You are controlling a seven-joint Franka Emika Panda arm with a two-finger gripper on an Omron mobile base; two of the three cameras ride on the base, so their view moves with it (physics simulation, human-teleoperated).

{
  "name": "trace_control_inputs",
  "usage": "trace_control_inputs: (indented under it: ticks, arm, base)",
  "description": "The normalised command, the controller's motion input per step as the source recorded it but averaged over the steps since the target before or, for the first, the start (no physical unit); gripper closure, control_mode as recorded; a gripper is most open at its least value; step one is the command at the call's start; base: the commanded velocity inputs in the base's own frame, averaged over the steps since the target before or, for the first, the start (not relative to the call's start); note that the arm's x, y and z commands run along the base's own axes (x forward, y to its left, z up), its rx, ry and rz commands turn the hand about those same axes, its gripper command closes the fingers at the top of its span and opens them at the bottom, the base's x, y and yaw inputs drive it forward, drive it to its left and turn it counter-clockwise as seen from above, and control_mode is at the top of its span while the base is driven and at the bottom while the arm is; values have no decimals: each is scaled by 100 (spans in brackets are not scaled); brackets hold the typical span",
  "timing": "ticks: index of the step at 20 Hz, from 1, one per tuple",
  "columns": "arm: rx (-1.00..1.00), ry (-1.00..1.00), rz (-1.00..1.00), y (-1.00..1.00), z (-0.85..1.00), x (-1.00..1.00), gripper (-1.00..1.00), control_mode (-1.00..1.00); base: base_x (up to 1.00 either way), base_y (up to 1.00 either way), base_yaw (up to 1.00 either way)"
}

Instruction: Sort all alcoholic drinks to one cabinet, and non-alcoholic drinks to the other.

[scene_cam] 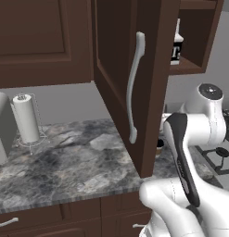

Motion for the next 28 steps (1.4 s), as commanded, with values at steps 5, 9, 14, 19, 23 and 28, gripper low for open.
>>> trace_control_inputs:
  ticks: [5,9,14,19,23,28]
  arm:
    - [0,9,1,-5,-26,0,-100,-100]
    - [0,3,0,-5,-21,0,-100,-100]
    - [0,1,0,-1,-15,7,-100,-100]
    - [0,2,0,0,-15,13,-100,-100]
    - [0,4,0,-1,-19,15,-100,-100]
    - [0,4,0,-4,-16,14,-100,-100]
  base:
    - [0,0,0]
    - [0,0,0]
    - [0,0,0]
    - [0,0,0]
    - [0,0,0]
    - [0,0,0]
